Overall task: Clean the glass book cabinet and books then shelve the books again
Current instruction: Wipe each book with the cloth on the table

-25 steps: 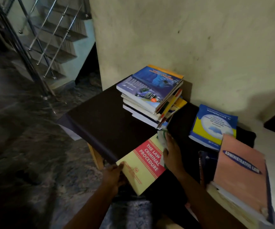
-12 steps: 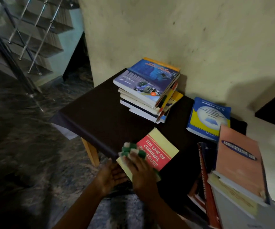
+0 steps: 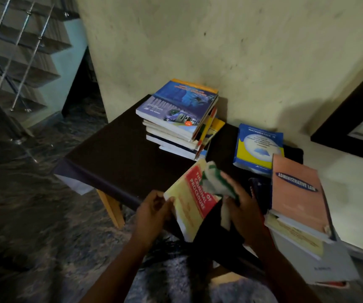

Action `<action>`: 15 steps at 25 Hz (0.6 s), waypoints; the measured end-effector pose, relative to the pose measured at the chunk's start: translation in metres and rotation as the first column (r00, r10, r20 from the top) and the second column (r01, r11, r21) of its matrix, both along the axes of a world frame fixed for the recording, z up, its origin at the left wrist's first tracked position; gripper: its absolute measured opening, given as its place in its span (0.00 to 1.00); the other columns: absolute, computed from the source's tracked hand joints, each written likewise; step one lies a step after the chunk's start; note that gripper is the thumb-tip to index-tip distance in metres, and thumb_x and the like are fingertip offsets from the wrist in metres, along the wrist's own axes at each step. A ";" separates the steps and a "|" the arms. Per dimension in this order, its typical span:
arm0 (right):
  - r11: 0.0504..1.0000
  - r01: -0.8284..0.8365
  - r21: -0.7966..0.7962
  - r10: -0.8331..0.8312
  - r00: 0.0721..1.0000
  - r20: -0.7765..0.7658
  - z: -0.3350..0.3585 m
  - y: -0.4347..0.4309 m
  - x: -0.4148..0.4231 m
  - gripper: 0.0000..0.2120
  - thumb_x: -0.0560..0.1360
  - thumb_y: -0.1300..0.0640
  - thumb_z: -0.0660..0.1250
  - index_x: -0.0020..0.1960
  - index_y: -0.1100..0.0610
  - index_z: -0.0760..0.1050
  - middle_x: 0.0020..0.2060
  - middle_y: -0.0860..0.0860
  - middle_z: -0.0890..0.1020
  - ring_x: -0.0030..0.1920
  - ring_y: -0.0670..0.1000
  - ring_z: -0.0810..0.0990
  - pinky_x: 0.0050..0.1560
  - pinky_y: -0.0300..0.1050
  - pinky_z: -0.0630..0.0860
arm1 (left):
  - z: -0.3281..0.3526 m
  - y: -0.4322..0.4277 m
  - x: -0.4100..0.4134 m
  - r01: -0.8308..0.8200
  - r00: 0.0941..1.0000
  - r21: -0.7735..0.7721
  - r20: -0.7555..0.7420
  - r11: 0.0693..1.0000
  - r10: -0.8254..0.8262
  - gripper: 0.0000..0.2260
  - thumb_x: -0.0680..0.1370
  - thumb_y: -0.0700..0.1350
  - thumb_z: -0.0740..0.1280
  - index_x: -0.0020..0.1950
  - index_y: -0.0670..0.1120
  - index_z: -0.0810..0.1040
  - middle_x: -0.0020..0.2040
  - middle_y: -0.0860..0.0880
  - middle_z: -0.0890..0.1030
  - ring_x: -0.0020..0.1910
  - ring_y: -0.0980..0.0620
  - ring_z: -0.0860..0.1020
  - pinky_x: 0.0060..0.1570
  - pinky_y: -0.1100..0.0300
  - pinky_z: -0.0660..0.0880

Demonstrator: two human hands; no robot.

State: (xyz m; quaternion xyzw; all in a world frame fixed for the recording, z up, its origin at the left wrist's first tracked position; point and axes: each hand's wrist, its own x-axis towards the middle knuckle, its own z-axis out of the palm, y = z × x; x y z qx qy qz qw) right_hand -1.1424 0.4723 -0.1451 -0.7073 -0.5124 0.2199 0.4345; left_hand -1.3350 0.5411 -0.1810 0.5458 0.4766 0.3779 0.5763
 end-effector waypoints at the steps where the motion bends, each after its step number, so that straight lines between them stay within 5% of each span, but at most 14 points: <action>1: 0.998 0.038 0.052 -0.039 0.999 0.015 0.012 -0.002 0.008 0.26 0.77 0.68 0.59 0.65 0.41 0.62 0.62 0.41 0.68 0.62 0.42 0.69 0.57 0.27 0.66 | 0.012 -0.002 0.005 0.025 0.999 0.178 -0.050 0.984 -0.017 0.02 0.77 0.41 0.66 0.45 0.44 0.75 0.42 0.47 0.82 0.41 0.54 0.82 0.43 0.53 0.80; 4: 0.964 0.162 0.211 -0.159 0.987 -0.029 0.034 -0.010 0.030 0.25 0.77 0.63 0.61 0.69 0.46 0.62 0.67 0.43 0.66 0.65 0.41 0.67 0.59 0.27 0.66 | 0.035 -0.015 0.020 0.097 0.987 0.614 -0.159 0.783 0.002 0.03 0.77 0.45 0.66 0.48 0.51 0.74 0.44 0.59 0.78 0.45 0.67 0.77 0.41 0.76 0.71; 6: 0.947 0.209 0.244 -0.203 0.978 -0.051 0.033 -0.016 0.040 0.25 0.74 0.57 0.60 0.70 0.46 0.62 0.69 0.45 0.66 0.68 0.45 0.66 0.64 0.38 0.66 | 0.017 -0.019 0.030 0.193 0.971 0.664 -0.234 0.723 -0.045 0.06 0.77 0.47 0.64 0.53 0.55 0.74 0.51 0.56 0.79 0.51 0.68 0.74 0.49 0.76 0.69; 8: 0.950 0.226 0.217 -0.224 0.974 -0.033 0.022 -0.022 0.042 0.25 0.72 0.55 0.58 0.68 0.43 0.61 0.68 0.45 0.65 0.69 0.46 0.64 0.65 0.41 0.64 | -0.008 -0.019 0.036 0.335 0.934 0.437 -0.271 0.835 -0.233 0.08 0.78 0.53 0.62 0.55 0.64 0.74 0.65 0.53 0.74 0.65 0.62 0.68 0.66 0.66 0.63; 10: 0.962 0.218 0.166 -0.215 0.976 -0.034 0.003 -0.026 0.039 0.24 0.73 0.57 0.59 0.67 0.43 0.59 0.67 0.46 0.65 0.69 0.48 0.63 0.66 0.40 0.63 | -0.041 -0.015 0.036 0.470 0.873 0.288 -0.288 0.834 -0.393 0.09 0.75 0.65 0.58 0.54 0.77 0.70 0.66 0.63 0.72 0.72 0.56 0.63 0.74 0.54 0.55; 12: 0.974 0.201 0.108 -0.196 0.979 -0.056 -0.016 -0.029 0.037 0.24 0.76 0.65 0.61 0.67 0.46 0.61 0.68 0.47 0.65 0.70 0.49 0.63 0.67 0.36 0.60 | -0.070 -0.010 0.029 0.630 0.749 0.463 -0.574 0.624 -0.331 0.11 0.77 0.61 0.59 0.58 0.68 0.71 0.61 0.61 0.76 0.69 0.56 0.65 0.73 0.45 0.54; 14: 0.981 0.181 0.068 -0.180 0.983 -0.033 -0.026 -0.025 0.037 0.27 0.76 0.71 0.59 0.68 0.47 0.61 0.68 0.44 0.63 0.70 0.46 0.61 0.66 0.29 0.56 | -0.098 -0.009 0.028 0.687 0.689 0.625 -0.722 0.370 -0.060 0.12 0.74 0.53 0.62 0.56 0.53 0.73 0.56 0.53 0.76 0.65 0.52 0.69 0.70 0.36 0.55; 15: 0.984 0.166 0.062 -0.166 0.986 -0.008 -0.027 -0.018 0.037 0.28 0.76 0.72 0.59 0.68 0.47 0.61 0.67 0.43 0.63 0.69 0.44 0.61 0.65 0.27 0.55 | -0.098 -0.009 0.026 0.689 0.669 0.616 -0.743 0.382 -0.007 0.15 0.72 0.54 0.63 0.57 0.52 0.73 0.58 0.52 0.74 0.65 0.50 0.68 0.69 0.35 0.56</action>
